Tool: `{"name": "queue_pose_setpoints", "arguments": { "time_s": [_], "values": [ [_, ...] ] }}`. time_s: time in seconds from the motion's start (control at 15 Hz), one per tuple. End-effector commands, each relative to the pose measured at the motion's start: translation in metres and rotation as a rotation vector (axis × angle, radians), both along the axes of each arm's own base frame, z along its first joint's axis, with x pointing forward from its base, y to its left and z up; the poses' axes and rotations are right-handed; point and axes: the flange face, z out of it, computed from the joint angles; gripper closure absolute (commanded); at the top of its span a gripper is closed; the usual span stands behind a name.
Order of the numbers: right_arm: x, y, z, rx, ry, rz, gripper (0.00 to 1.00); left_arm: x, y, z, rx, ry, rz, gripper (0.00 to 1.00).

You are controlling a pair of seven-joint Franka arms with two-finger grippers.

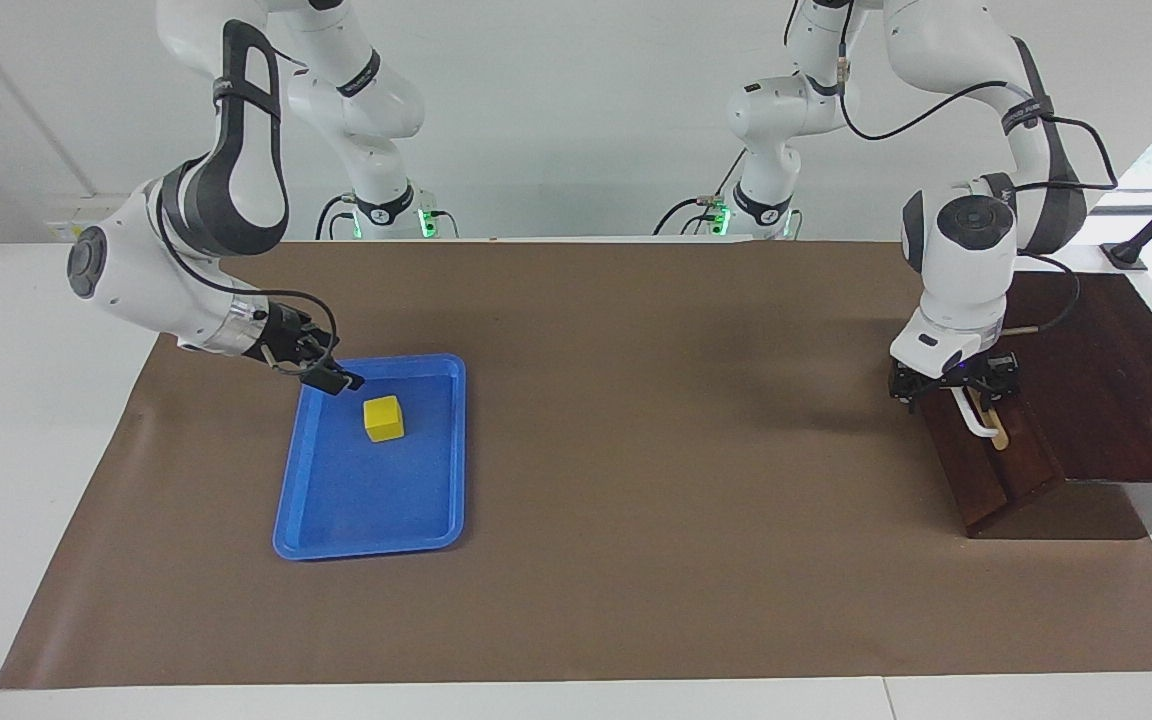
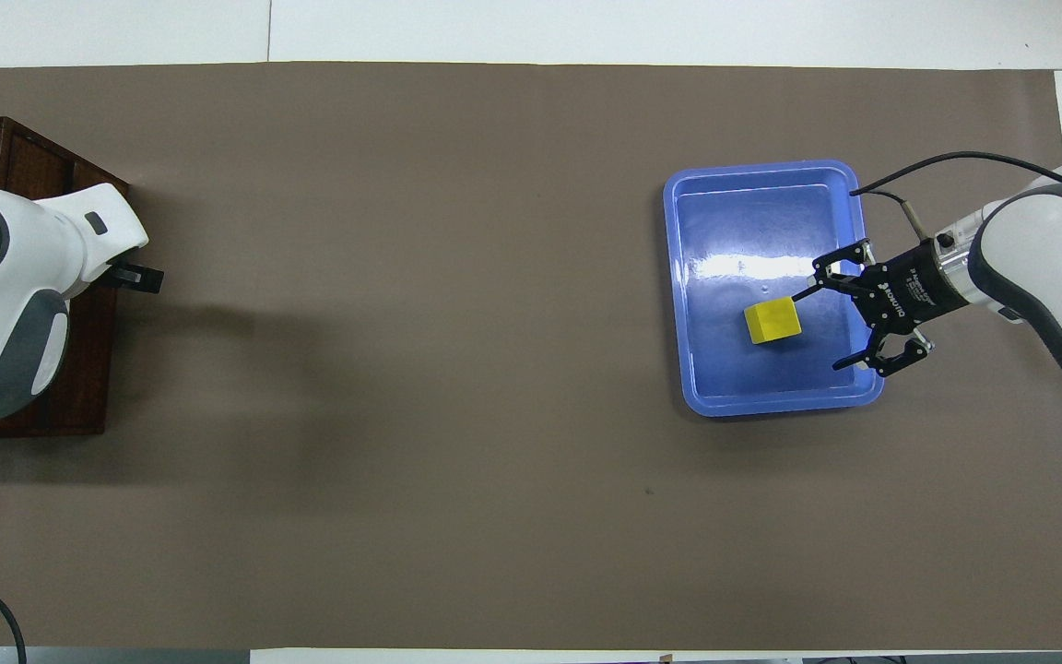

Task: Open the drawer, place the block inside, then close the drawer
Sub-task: 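Pull the drawer with the left gripper while the right gripper reaches the cube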

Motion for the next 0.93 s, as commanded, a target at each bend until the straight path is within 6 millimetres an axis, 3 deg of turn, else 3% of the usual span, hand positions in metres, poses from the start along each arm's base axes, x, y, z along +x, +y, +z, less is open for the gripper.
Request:
{"name": "queue_pose_setpoints", "arguments": {
  "time_s": [0.0, 0.2, 0.33, 0.47, 0.73, 0.87],
  "values": [
    [0.008, -0.01, -0.022, 0.055, 0.059, -0.052, 0.0, -0.002, -0.043, -0.011, -0.03, -0.047, 0.044, 0.0],
    [0.018, -0.012, -0.028, 0.08, 0.072, -0.112, 0.0, -0.013, -0.142, -0.002, -0.152, -0.105, 0.239, 0.0],
    [0.02, -0.011, -0.029, 0.092, 0.071, -0.135, 0.0, -0.025, -0.184, 0.004, -0.175, -0.091, 0.291, 0.0],
    [0.021, -0.012, -0.039, 0.099, 0.061, -0.175, 0.0, -0.03, -0.198, 0.005, -0.181, -0.095, 0.306, 0.0],
    [0.015, -0.01, -0.057, 0.112, 0.089, -0.193, 0.0, -0.027, -0.191, 0.008, -0.17, -0.087, 0.317, 0.0],
    [0.013, -0.008, -0.061, 0.114, 0.098, -0.194, 0.0, -0.016, -0.196, 0.051, -0.194, -0.044, 0.404, 0.0]
  ]
}}
